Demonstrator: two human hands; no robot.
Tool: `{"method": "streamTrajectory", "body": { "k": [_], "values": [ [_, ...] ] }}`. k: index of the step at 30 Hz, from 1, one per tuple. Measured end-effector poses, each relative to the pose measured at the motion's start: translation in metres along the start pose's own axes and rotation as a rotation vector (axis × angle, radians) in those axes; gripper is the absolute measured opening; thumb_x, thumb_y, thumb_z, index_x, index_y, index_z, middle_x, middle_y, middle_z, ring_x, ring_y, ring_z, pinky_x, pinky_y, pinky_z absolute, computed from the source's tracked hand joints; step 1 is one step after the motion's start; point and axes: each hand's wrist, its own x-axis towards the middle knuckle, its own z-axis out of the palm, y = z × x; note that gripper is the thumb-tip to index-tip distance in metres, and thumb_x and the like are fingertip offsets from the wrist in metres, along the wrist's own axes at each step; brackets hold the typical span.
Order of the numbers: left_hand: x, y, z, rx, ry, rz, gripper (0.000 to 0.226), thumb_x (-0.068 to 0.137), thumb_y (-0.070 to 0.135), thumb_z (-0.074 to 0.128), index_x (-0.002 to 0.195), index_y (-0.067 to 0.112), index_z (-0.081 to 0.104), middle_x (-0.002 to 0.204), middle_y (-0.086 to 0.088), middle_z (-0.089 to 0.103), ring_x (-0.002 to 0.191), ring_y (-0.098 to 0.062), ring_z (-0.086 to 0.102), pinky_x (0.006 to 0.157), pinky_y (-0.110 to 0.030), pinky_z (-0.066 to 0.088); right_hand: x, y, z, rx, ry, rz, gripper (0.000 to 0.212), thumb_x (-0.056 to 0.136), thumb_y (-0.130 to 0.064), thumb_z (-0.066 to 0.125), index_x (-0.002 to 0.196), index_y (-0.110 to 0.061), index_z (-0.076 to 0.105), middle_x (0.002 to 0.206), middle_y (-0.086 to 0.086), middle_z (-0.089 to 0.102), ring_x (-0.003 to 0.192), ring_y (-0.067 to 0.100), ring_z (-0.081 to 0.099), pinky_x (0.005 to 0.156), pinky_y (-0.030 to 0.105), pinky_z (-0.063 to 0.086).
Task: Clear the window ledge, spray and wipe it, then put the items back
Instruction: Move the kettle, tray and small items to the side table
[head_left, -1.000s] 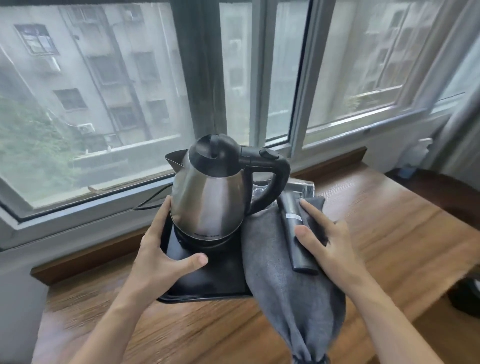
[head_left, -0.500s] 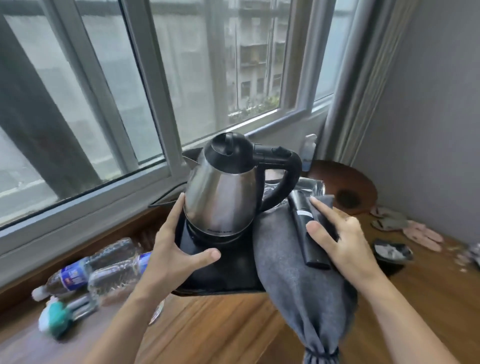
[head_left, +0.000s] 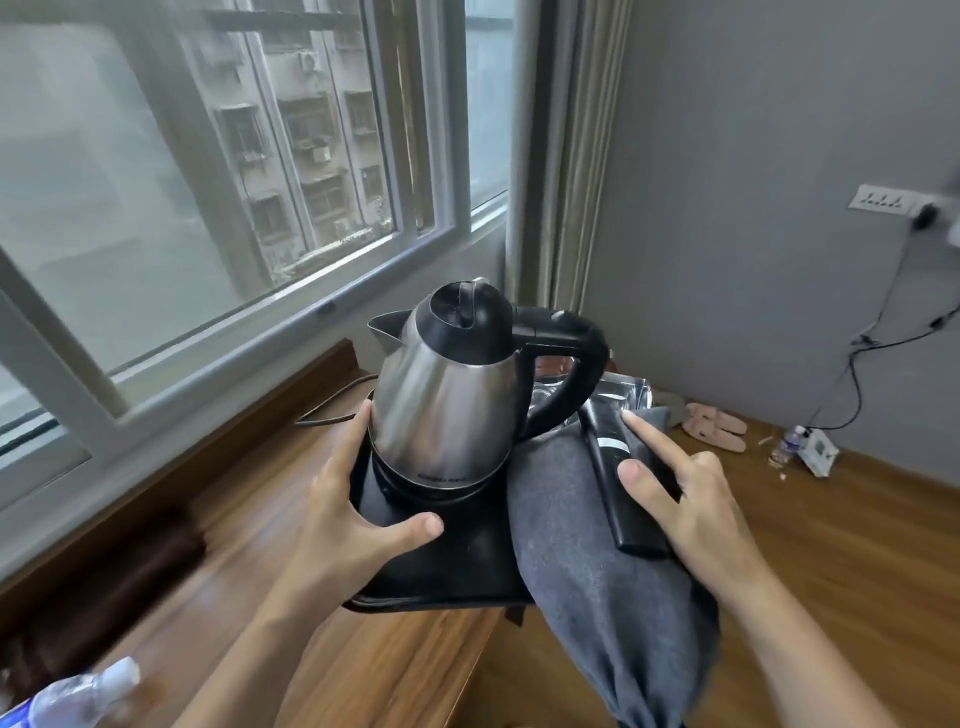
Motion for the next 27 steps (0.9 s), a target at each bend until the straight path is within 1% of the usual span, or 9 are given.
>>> {"method": "streamTrajectory", "body": {
  "k": [3,6,9,13,18,20,22,24,27],
  "values": [
    [0.032,-0.004,0.025,-0.025,-0.018,0.008,0.129,0.046,0.072,0.092,0.153,0.064,0.02,0.156,0.037,0.033,0.149,0.001,0.029,0.122,-0.049,0.032,0.03,0.022,-0.008,-0.009,0.017,-0.008,0.092,0.06,-0.109,0.031,0.142,-0.067,0.044,0.081,0.002,0.041,0.072,0.011,0.049,0.07,0.031,0.039],
    [0.071,-0.01,0.053,-0.063,-0.014,0.026,0.129,0.045,0.07,0.092,0.154,0.06,0.023,0.155,0.038,0.034,0.145,0.009,0.031,0.12,-0.041,0.033,0.067,0.042,-0.015,0.0,0.024,-0.018,0.09,0.061,-0.108,0.032,0.142,-0.069,0.042,0.087,0.009,0.048,0.083,0.004,0.048,0.077,0.029,0.04],
    [0.112,-0.019,0.079,-0.068,0.016,0.031,0.129,0.045,0.068,0.093,0.155,0.058,0.025,0.154,0.038,0.036,0.144,0.011,0.032,0.116,-0.035,0.033,0.112,0.059,-0.021,-0.007,0.027,-0.049,0.091,0.062,-0.107,0.031,0.143,-0.067,0.042,0.089,0.01,0.047,0.086,0.003,0.045,0.077,0.027,0.036],
    [0.163,-0.03,0.109,-0.039,0.068,-0.005,0.13,0.043,0.071,0.092,0.153,0.061,0.025,0.154,0.035,0.037,0.147,0.002,0.031,0.119,-0.043,0.033,0.175,0.076,-0.03,-0.003,0.031,-0.074,0.093,0.059,-0.108,0.031,0.142,-0.066,0.042,0.094,0.01,0.047,0.09,0.0,0.045,0.074,0.014,0.031],
    [0.225,-0.033,0.148,-0.049,0.097,-0.012,0.131,0.044,0.063,0.094,0.155,0.057,0.025,0.157,0.026,0.038,0.15,-0.004,0.03,0.122,-0.049,0.031,0.256,0.098,-0.044,-0.04,0.037,-0.118,0.081,0.066,-0.1,0.038,0.14,-0.067,0.041,0.096,0.012,0.048,0.096,-0.004,0.044,0.079,0.003,0.028],
    [0.244,-0.033,0.162,-0.046,0.126,-0.007,0.131,0.044,0.06,0.095,0.154,0.059,0.025,0.156,0.027,0.039,0.15,-0.005,0.029,0.122,-0.046,0.031,0.286,0.108,-0.046,-0.043,0.022,-0.138,0.086,0.066,-0.102,0.037,0.143,-0.063,0.043,0.092,0.01,0.046,0.092,-0.002,0.045,0.08,0.001,0.027],
    [0.261,-0.035,0.174,-0.043,0.158,-0.009,0.129,0.045,0.056,0.095,0.153,0.061,0.025,0.154,0.03,0.039,0.15,-0.005,0.028,0.12,-0.041,0.031,0.314,0.121,-0.045,-0.039,-0.001,-0.154,0.083,0.069,-0.095,0.041,0.144,-0.061,0.043,0.088,0.006,0.041,0.087,-0.001,0.046,0.078,0.001,0.026],
    [0.274,-0.038,0.187,-0.03,0.202,-0.017,0.126,0.044,0.055,0.092,0.15,0.066,0.024,0.148,0.04,0.037,0.147,0.002,0.026,0.115,-0.032,0.032,0.342,0.138,-0.04,-0.015,-0.037,-0.194,0.079,0.071,-0.093,0.042,0.145,-0.064,0.042,0.087,0.006,0.041,0.086,0.002,0.047,0.079,0.003,0.028],
    [0.29,-0.047,0.211,0.015,0.276,-0.035,0.124,0.046,0.059,0.09,0.149,0.068,0.023,0.146,0.047,0.033,0.142,0.011,0.023,0.108,-0.02,0.029,0.384,0.171,-0.03,0.042,-0.105,-0.228,0.08,0.068,-0.101,0.04,0.142,-0.073,0.036,0.094,0.013,0.048,0.093,0.004,0.049,0.084,0.008,0.031]
  ]
}}
